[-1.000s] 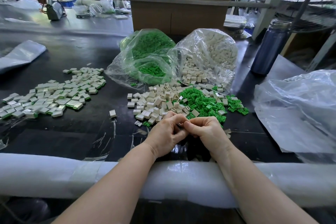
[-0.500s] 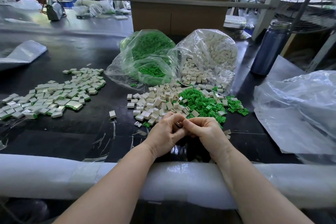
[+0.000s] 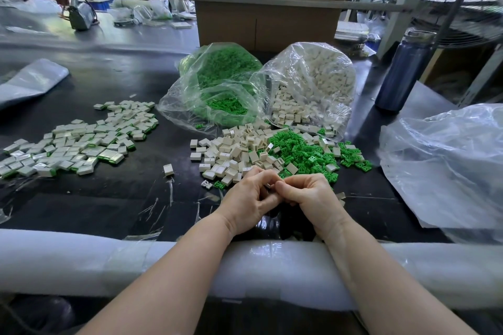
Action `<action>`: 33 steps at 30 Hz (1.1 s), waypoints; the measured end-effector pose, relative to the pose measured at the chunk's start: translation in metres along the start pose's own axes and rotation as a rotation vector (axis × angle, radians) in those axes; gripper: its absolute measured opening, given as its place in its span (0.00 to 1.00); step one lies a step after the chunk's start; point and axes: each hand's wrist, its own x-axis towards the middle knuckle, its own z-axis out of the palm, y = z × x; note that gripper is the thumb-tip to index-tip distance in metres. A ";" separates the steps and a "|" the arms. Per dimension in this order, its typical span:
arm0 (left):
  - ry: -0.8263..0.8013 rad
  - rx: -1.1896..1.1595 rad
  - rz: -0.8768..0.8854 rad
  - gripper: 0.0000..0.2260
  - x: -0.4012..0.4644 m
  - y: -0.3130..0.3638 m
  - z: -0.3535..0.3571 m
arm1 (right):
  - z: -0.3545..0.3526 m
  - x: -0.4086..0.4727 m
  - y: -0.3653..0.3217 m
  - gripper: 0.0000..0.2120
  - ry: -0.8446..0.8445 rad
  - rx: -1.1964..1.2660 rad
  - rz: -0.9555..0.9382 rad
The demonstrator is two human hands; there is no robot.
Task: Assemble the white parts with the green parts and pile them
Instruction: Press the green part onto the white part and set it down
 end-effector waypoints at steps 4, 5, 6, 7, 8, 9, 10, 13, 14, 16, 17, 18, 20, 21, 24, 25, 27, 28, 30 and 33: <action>-0.003 -0.001 0.003 0.09 0.000 0.000 0.000 | 0.000 0.000 0.000 0.05 0.006 0.002 0.006; -0.003 0.000 0.003 0.08 0.000 0.000 0.000 | 0.000 0.000 0.000 0.05 0.006 0.003 0.006; -0.003 0.001 0.002 0.08 0.000 0.000 0.000 | 0.000 0.000 0.000 0.05 0.006 0.003 0.008; -0.005 0.001 0.000 0.08 0.000 0.000 0.000 | 0.000 0.000 -0.001 0.05 0.006 0.003 0.009; -0.008 0.000 -0.002 0.07 0.000 0.000 0.000 | 0.000 0.000 -0.001 0.06 0.007 0.003 0.010; -0.010 0.000 -0.002 0.06 0.000 0.000 0.000 | 0.000 0.000 -0.001 0.06 0.009 0.002 0.010; -0.011 0.001 -0.001 0.05 0.000 0.000 0.000 | 0.000 0.000 -0.001 0.06 0.011 0.001 0.008; 0.005 -0.014 -0.004 0.05 0.000 0.000 -0.001 | 0.001 0.000 -0.001 0.06 0.011 -0.006 -0.009; 0.009 -0.021 -0.004 0.06 0.000 0.000 -0.001 | 0.002 0.000 -0.001 0.06 0.007 -0.006 -0.013; 0.004 -0.023 -0.004 0.05 0.000 0.000 -0.001 | 0.002 -0.001 -0.002 0.07 0.001 -0.001 -0.011; -0.003 -0.015 -0.004 0.05 0.000 -0.001 -0.001 | 0.002 -0.001 -0.002 0.07 -0.002 0.006 -0.007; -0.009 -0.007 -0.002 0.05 0.000 -0.001 0.000 | 0.002 -0.001 -0.002 0.07 -0.005 0.014 0.000; -0.015 -0.006 0.002 0.09 0.000 -0.001 0.000 | 0.001 -0.001 -0.003 0.08 -0.008 0.022 0.014; -0.015 -0.008 0.003 0.11 0.000 -0.001 0.000 | 0.001 -0.002 -0.003 0.08 -0.008 0.023 0.018; -0.013 -0.008 0.002 0.11 0.000 0.000 0.000 | 0.001 -0.002 -0.005 0.08 -0.001 0.039 0.023; -0.013 -0.007 0.003 0.11 0.000 0.000 0.000 | 0.002 -0.003 -0.005 0.08 0.002 0.044 0.023; -0.014 -0.004 0.002 0.10 0.001 0.000 0.000 | 0.002 -0.003 -0.005 0.08 0.007 0.042 0.022; -0.017 -0.003 0.000 0.10 0.001 0.000 0.000 | 0.002 -0.002 -0.005 0.09 0.008 0.040 0.021; -0.023 -0.003 -0.005 0.09 0.001 0.000 0.000 | 0.002 -0.002 -0.004 0.09 0.011 0.036 0.017; -0.030 -0.002 -0.009 0.07 0.000 0.000 0.000 | 0.002 -0.002 -0.004 0.10 0.012 0.033 0.017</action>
